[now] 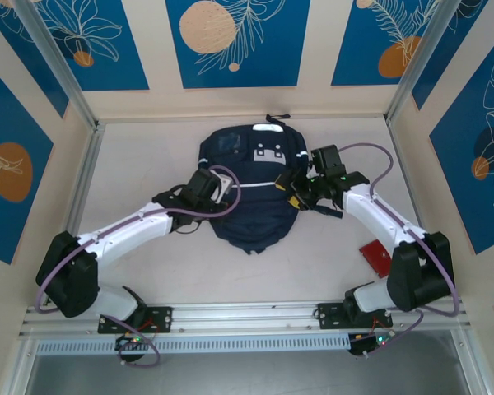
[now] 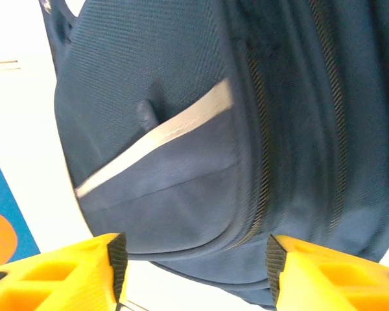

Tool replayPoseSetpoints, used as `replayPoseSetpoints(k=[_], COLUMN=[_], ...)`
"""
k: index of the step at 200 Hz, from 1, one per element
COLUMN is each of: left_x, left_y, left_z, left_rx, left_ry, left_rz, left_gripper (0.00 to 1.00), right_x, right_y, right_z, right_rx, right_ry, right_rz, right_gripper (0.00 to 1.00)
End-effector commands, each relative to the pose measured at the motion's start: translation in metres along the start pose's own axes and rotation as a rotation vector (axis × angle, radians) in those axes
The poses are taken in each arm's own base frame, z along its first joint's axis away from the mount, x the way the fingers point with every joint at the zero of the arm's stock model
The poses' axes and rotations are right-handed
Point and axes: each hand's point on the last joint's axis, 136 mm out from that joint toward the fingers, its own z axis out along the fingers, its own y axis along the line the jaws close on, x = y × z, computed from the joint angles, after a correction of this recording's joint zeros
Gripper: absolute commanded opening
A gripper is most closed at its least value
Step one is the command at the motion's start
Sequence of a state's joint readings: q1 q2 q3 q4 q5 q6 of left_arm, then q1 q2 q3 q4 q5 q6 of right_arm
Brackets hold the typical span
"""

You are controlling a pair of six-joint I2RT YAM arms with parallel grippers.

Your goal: Pack the student bag

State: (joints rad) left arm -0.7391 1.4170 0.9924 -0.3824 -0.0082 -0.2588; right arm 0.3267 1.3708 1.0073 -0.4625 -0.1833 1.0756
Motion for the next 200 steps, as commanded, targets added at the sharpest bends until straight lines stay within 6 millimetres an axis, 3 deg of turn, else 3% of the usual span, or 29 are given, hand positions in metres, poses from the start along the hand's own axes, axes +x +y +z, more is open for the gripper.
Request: replayPoseSetpoints(k=[1, 39, 60, 143, 190, 200], left_x=[-0.019, -0.025, -0.024, -0.014, -0.005, 0.0], left_y=[-0.048, -0.088, -0.096, -0.093, -0.071, -0.062], left_z=[-0.015, -0.01, -0.001, 0.004, 0.002, 0.0], left_rx=[0.126, 0.178, 0.181, 0.166, 0.086, 0.07], left_ry=[-0.043, -0.045, -0.025, 0.028, 0.077, 0.101], left_rz=[0.065, 0.086, 0.091, 0.133, 0.139, 0.135], left_gripper=[0.0, 0.0, 0.0, 0.0, 0.0, 0.0], right_x=[0.015, 0.037, 0.04, 0.027, 0.019, 0.017], right_y=[-0.006, -0.021, -0.029, -0.018, -0.041, -0.044], right_z=[-0.013, -0.018, -0.015, 0.018, 0.021, 0.02], right_rx=[-0.013, -0.029, -0.023, -0.02, 0.091, 0.106], right_ry=[0.022, 0.062, 0.06, 0.104, 0.04, 0.03], right_rz=[0.033, 0.162, 0.208, 0.183, 0.17, 0.154], right_gripper=[0.65, 0.65, 0.64, 0.48, 0.15, 0.13])
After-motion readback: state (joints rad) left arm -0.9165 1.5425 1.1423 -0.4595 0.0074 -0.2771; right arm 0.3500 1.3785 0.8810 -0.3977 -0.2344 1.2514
